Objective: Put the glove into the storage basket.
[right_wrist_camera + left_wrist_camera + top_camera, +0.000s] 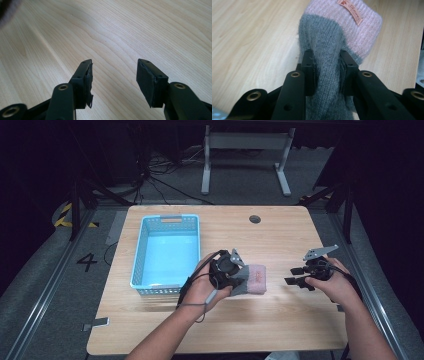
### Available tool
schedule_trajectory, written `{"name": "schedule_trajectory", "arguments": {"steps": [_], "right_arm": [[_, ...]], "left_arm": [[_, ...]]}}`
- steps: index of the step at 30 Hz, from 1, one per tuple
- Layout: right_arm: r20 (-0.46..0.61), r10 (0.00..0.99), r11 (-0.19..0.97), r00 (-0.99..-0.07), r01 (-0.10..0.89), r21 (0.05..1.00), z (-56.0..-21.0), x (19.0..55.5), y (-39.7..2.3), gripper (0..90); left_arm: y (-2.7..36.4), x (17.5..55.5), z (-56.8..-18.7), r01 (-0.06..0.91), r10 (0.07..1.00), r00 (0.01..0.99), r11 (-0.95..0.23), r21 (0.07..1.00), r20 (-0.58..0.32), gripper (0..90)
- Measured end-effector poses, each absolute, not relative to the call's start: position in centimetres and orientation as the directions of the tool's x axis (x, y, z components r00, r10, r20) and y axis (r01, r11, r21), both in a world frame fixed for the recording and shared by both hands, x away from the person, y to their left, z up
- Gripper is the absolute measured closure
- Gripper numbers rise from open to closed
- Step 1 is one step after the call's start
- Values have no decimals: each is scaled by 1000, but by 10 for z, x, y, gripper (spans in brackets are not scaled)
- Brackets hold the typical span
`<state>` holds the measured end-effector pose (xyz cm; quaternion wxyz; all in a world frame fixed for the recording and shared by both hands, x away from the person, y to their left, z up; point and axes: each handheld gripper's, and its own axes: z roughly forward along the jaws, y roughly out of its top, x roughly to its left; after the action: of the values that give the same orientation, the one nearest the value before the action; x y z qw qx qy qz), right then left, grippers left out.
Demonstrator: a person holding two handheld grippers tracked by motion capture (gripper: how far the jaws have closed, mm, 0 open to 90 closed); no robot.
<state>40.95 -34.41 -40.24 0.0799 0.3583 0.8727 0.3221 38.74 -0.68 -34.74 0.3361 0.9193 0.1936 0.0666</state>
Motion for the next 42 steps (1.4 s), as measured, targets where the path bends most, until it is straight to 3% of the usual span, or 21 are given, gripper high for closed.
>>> {"name": "schedule_trajectory", "arguments": {"steps": [16,30,42], "right_arm": [[98,683,534,-724,587,609,-408,408,-346,476],[108,706,517,-700,614,597,-414,401,-352,470],[117,716,505,-688,626,594,-417,397,-354,459]], "left_arm": [[67,431,-318,398,510,859,-617,679,-41,709],[133,465,-315,450,571,818,-568,689,-63,707],[167,488,-320,476,611,789,-548,688,-59,706]]}}
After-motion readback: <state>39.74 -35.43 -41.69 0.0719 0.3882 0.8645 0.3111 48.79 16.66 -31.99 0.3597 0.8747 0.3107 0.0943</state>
